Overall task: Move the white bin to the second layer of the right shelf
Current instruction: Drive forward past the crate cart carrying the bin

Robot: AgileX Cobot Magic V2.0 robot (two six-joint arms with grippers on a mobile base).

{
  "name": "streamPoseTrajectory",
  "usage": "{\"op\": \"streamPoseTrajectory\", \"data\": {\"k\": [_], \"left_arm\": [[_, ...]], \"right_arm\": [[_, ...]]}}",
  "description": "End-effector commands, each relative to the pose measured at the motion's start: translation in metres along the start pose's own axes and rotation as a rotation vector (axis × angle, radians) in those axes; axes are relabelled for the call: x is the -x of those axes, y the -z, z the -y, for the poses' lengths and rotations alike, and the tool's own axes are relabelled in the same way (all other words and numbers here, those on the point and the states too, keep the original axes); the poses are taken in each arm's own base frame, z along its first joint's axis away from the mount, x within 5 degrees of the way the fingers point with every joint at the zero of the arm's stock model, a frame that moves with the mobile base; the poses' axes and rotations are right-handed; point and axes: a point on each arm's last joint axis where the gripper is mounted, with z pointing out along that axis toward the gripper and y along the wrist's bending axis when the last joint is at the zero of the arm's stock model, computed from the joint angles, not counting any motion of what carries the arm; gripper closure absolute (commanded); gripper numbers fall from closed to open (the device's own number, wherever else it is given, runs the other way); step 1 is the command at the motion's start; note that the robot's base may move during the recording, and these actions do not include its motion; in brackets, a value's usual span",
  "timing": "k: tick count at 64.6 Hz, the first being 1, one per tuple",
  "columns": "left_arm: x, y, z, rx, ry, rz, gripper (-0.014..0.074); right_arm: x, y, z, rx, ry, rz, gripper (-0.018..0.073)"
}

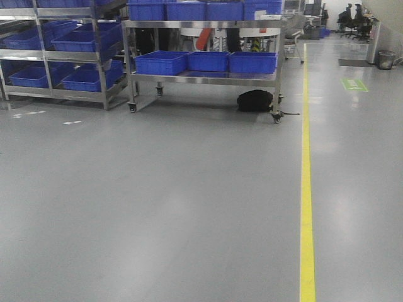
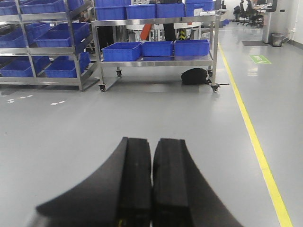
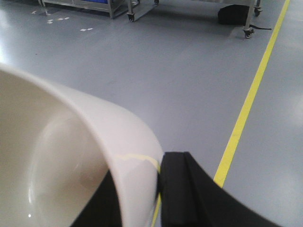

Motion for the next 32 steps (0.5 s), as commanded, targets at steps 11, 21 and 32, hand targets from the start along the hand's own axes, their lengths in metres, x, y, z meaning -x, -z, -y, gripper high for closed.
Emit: {"op": "streamPoseTrajectory", "data": {"k": [11,21,32], "left_arm": [[-0.0039,-0.0003,-0.0002,0.003,0.009,0.063,0.0512],[-0.0039,-0.0003,-0.0002,0.003,0.009,0.063,0.0512],[-0.0039,-0.0003,-0.0002,0.003,0.009,0.063,0.0512]], "right_arm": [[0.0184,0.0033,-0.0015,0.01,0.006,0.126,0.0511],[0.0184,0.0033,-0.0015,0.01,0.006,0.126,0.0511],[0.0184,0.0033,-0.0015,0.01,0.006,0.126,0.0511]]}}
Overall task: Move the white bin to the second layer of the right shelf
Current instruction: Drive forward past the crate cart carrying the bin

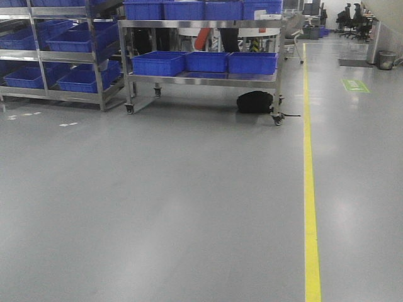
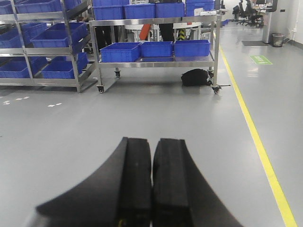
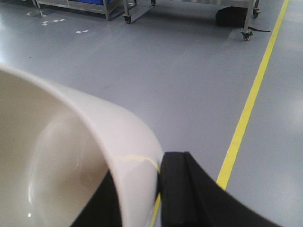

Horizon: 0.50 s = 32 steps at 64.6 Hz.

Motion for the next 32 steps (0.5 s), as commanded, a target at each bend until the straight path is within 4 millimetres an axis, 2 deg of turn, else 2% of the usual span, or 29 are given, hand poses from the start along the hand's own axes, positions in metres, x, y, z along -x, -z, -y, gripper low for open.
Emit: {"op": "streamPoseTrajectory", "data": {"k": [1,32], "left_arm": [[-0.0039,-0.0003,-0.0002,0.003,0.009,0.063,0.0512],[-0.0039,-0.0003,-0.0002,0.003,0.009,0.063,0.0512]], "right_arm": [[0.0184,0.0033,-0.0015,0.01,0.006,0.126,0.0511],[0.0184,0.0033,-0.0015,0.01,0.006,0.126,0.0511]]}}
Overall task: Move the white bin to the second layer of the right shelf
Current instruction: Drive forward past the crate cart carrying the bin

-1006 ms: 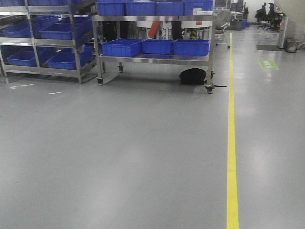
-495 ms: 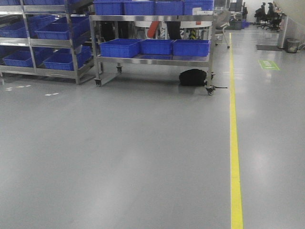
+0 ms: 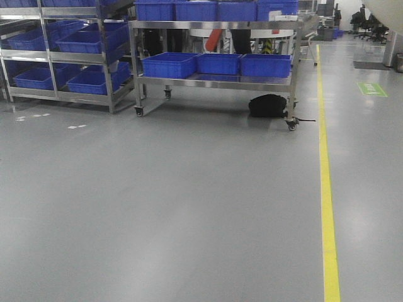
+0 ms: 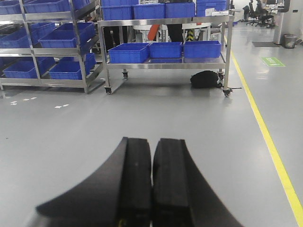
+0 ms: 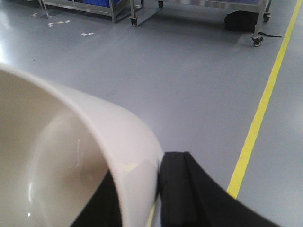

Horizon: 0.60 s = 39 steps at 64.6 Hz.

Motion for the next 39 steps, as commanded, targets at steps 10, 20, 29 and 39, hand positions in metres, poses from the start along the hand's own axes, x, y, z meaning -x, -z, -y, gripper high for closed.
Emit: {"op": "streamPoseTrajectory", "data": {"k": [10,20,29,39], "left_arm": [[-0.0039,-0.0003,-0.0002,0.003,0.009,0.063,0.0512],[-0.0039,-0.0003,-0.0002,0.003,0.009,0.063,0.0512],[-0.0039,-0.0003,-0.0002,0.003,0.009,0.063,0.0512],[-0.0039,-0.0003,-0.0002,0.003,0.009,0.063,0.0512]], "right_arm": [[0.0184,0.0033,-0.0015,0.01,0.006,0.126,0.0511],[0.0184,0.0033,-0.0015,0.01,0.006,0.126,0.0511],[0.0184,0.0033,-0.0015,0.01,0.006,0.126,0.0511],[0.0184,0.0033,-0.0015,0.01,0.006,0.126,0.0511]]}}
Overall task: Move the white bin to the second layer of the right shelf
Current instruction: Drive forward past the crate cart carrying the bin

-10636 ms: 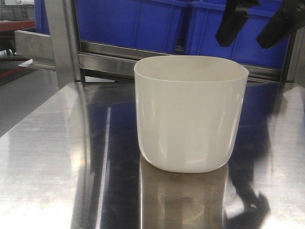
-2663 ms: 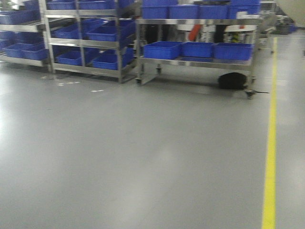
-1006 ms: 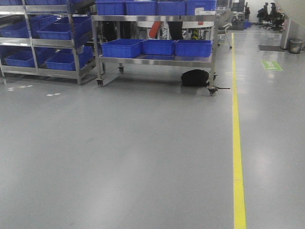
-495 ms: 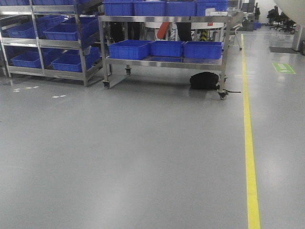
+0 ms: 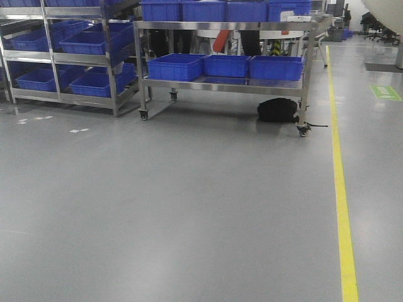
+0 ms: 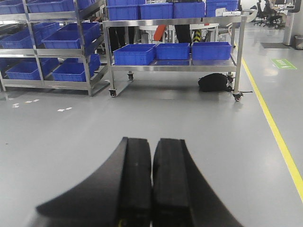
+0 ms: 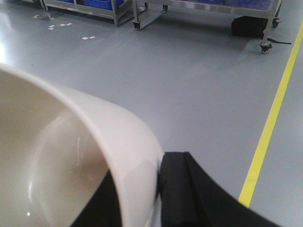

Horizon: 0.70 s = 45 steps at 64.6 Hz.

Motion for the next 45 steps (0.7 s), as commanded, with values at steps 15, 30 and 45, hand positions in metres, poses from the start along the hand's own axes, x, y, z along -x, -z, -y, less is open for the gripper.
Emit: {"op": "streamPoseTrajectory", "data": {"k": [15,30,45], "left_arm": [[-0.0039,-0.0003,-0.0002,0.003,0.009,0.063,0.0512],[-0.0039,-0.0003,-0.0002,0.003,0.009,0.063,0.0512],[-0.0039,-0.0003,-0.0002,0.003,0.009,0.063,0.0512]], "right_arm": [[0.0184,0.0033,-0.0015,0.01,0.006,0.126,0.0511],[0.0184,0.0033,-0.0015,0.01,0.006,0.126,0.0511],[0.0184,0.0033,-0.0015,0.01,0.006,0.126,0.0511]]}}
